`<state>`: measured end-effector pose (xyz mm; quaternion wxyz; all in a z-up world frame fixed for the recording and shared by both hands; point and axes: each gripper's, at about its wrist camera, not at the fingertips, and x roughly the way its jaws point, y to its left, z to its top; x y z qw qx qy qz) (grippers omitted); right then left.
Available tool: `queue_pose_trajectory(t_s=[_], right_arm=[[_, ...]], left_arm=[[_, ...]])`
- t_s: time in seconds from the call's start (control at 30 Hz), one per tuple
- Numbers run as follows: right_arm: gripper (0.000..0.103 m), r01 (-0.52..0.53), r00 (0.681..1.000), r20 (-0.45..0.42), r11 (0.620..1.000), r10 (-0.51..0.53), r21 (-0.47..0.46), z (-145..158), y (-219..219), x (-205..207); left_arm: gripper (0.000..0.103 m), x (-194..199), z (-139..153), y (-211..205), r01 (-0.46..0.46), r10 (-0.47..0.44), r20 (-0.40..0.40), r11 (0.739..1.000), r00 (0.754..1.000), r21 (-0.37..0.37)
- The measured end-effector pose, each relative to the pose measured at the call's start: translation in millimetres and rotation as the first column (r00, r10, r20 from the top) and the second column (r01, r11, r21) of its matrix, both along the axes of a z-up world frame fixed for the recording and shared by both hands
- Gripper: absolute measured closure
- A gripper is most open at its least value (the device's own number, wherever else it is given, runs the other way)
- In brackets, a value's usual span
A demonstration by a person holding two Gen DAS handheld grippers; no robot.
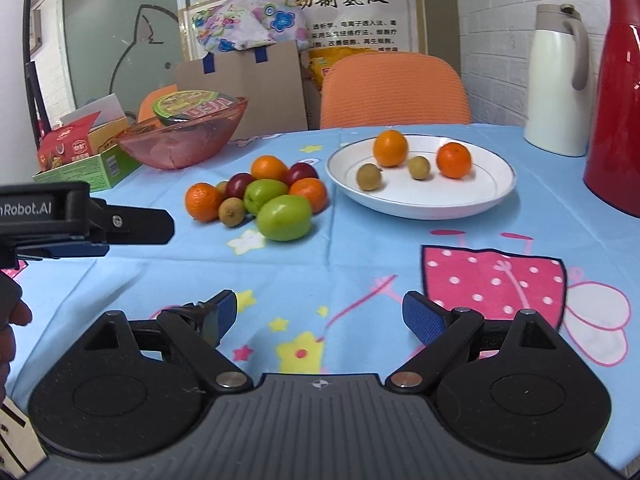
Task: Organize fruits
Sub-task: 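Withdraw both tools from the plate toward the fruit pile, then grasp the green jujube with the right tool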
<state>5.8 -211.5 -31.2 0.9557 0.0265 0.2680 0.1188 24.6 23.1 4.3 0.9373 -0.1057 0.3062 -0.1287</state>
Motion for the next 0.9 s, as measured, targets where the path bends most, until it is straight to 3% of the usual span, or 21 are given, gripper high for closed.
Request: queue_pose_trajectory(t_s=[0.27, 0.6, 0.9], right_arm=[[0.0, -0.019, 1.0, -0.003, 0.999, 0.019, -0.028, 3.2, 22.9, 24.1], [0.0, -0.034, 0.999, -0.01, 0.998, 0.033, -0.06, 5.7, 37.8, 67.4], [0.013, -0.061, 0.998, -0.033, 0.994, 0.058, -0.094, 0.6, 48.5, 88.7]], left_arm=[[0.0, 1.5, -5.9, 11.5, -0.01, 0.01, -0.004, 1.0, 1.0, -0.001], [0.0, 10.4, -6.5, 27.0, 0.001, -0.003, -0.025, 0.999, 1.0, -0.052], [0.0, 20.8, -8.1, 29.1, 0.023, -0.026, -0.039, 0.997, 0.999, -0.069]])
